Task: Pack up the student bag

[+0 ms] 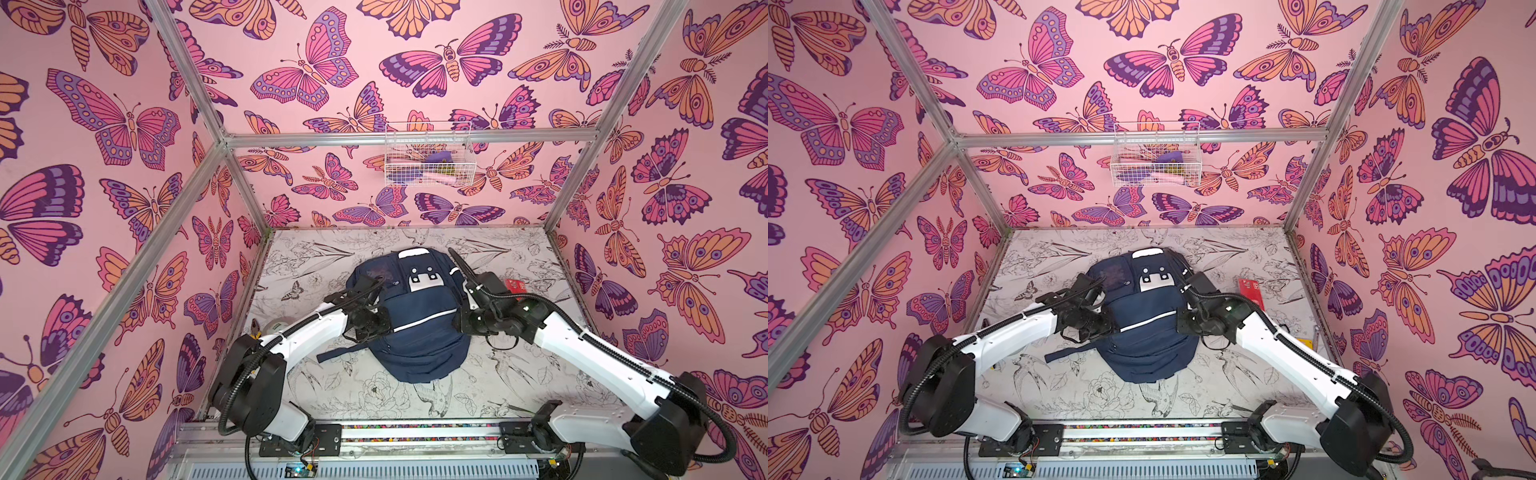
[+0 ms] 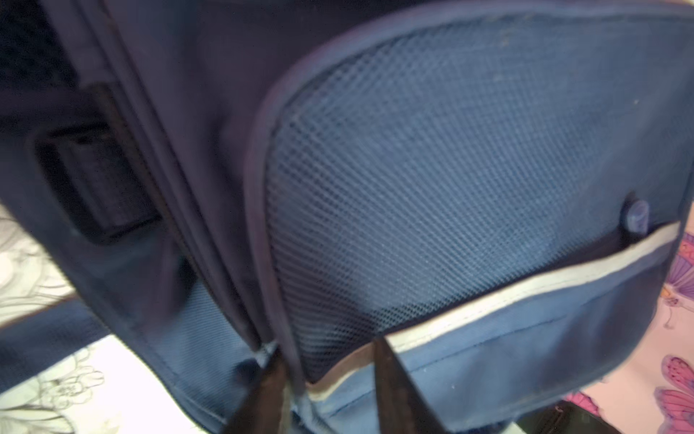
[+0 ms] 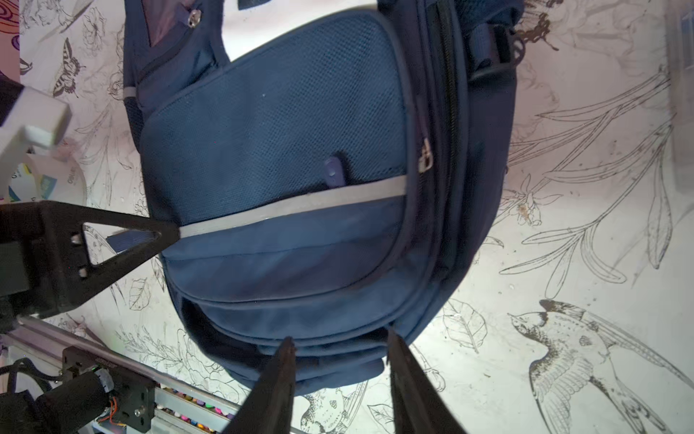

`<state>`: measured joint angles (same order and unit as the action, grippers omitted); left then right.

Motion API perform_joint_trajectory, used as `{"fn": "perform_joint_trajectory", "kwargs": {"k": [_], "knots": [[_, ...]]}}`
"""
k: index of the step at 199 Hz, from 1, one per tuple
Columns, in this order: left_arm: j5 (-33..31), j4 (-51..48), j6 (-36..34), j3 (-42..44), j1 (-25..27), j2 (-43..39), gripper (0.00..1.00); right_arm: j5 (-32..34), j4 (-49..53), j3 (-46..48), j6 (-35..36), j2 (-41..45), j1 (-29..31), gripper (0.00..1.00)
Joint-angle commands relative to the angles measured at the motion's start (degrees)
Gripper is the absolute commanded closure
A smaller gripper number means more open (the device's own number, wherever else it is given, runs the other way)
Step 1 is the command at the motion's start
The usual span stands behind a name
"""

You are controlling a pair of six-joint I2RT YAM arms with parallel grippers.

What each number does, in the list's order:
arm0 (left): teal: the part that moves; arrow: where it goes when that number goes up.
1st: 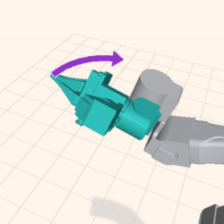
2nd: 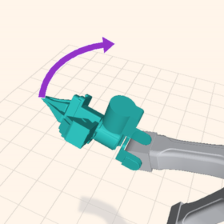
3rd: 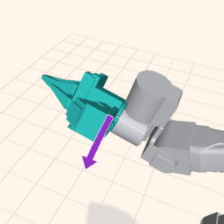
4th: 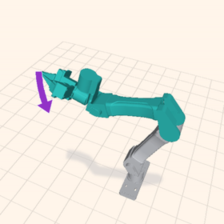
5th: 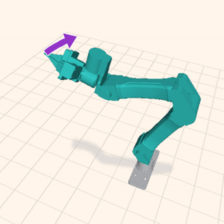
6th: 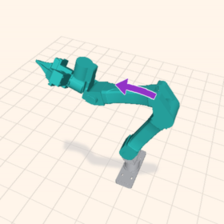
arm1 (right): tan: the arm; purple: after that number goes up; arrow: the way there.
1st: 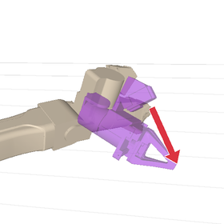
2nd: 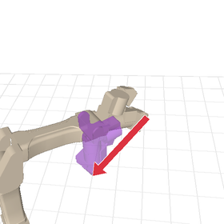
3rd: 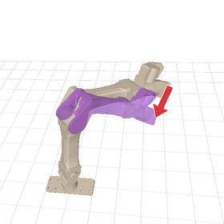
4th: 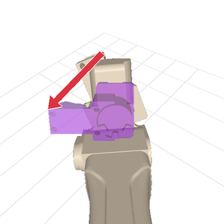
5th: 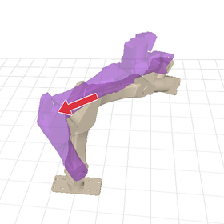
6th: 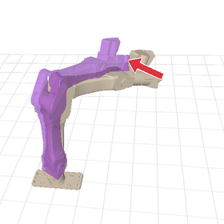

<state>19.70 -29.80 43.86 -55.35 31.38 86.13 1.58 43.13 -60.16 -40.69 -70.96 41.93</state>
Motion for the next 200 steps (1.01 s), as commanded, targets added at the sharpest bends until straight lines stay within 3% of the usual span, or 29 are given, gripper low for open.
{"fn": "perform_joint_trajectory", "kwargs": {"k": [1, 11, 44, 64, 117, 147, 200], "knots": [[9.22, 5.54, -2.6, -1.29, -0.55, 0.62, 0.8, 9.82, 3.28, -1.62, -7.88, -0.17, 5.35, 0.58], [11.86, 5.97, -2.85, -2.01, -1.02, 0.04, 0.88, 12.32, 3.45, -2.26, -10.27, -0.47, 7.79, 0.59], [14.37, 7.7, -3.63, -2.55, -2.95, -6.47, 1.0, 16.73, 2.72, -4.61, -15.18, -2.72, 13.26, 0.58], [12.87, 9.62, -3.19, -1.89, -3.51, -9.02, 1.0, 18.09, 3.53, -7.64, -15.87, -5.14, 14.94, 0.59], [19.67, 20.01, 4.66, 1.96, -3.69, -7.67, 1.0, 23.74, -3.06, -13.06, -19.96, -12.27, 24.66, 0.58], [19.77, 23.63, 7.1, 2.68, -4.02, -8.16, 1.0, 21.56, -1.27, -16.46, -22.2, -16.98, 26.13, 0.59], [22.95, 34.63, 13.99, 5.75, -4.22, -7.28, 1.0, 29.47, 6.84, -17.56, -32.27, -22.05, 30.07, 0.57]]}}
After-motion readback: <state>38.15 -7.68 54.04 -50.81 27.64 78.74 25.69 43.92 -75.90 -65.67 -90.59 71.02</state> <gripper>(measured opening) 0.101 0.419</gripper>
